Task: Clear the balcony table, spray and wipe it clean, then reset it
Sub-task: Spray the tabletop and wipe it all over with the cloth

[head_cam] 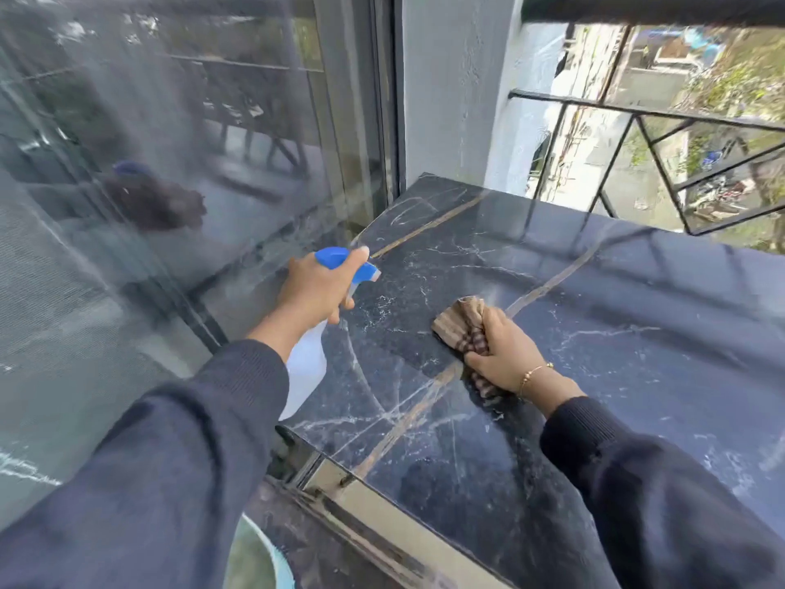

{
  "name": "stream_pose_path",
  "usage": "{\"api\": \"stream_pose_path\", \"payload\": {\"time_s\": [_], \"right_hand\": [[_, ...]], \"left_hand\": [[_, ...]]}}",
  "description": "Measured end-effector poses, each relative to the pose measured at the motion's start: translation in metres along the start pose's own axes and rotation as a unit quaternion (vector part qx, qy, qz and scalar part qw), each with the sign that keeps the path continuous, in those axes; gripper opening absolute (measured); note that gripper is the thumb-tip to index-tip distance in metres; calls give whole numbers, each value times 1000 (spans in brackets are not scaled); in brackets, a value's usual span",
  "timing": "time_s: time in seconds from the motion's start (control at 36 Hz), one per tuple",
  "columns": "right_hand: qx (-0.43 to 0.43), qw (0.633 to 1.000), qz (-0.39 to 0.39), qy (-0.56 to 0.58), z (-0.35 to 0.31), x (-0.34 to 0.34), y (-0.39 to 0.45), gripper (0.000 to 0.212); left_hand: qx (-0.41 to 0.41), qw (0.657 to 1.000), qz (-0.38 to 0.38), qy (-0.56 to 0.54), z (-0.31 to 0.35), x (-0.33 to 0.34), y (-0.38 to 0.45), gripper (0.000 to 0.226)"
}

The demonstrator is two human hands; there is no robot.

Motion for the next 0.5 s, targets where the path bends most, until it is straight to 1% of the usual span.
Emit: {"api": "stream_pose_path", "payload": {"time_s": [0.11, 0.19, 0.25, 0.36, 0.42, 0.5], "right_hand": [[19, 999, 25, 12, 9, -5, -39, 62], [36, 999, 36, 13, 6, -4, -61, 56], [40, 998, 42, 14, 3, 0, -73, 54], [39, 998, 55, 5, -2, 8, -88, 59], [40, 997, 59, 3, -4, 10, -92, 61], [39, 997, 62, 9, -6, 10, -94, 62]], "left_hand": [[3, 996, -88, 3, -5, 7, -49, 44], [-3, 993, -114, 32, -15, 11, -78, 48], [-16, 994, -100, 43, -22, 11, -91, 49], [-66, 996, -28, 57, -32, 2, -102, 43], [-80, 994, 10, 73, -30, -4, -107, 45], [-93, 993, 51, 53, -28, -15, -109, 47]]}}
Point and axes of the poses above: each hand's wrist, its own y-axis towards the middle knuckle, its own x-axis out of the palm, z = x × y, the point moved 4 cm from there along y, towards the middle knuckle, and after that the axes turned 14 degrees about y, right-handed, at the moved point
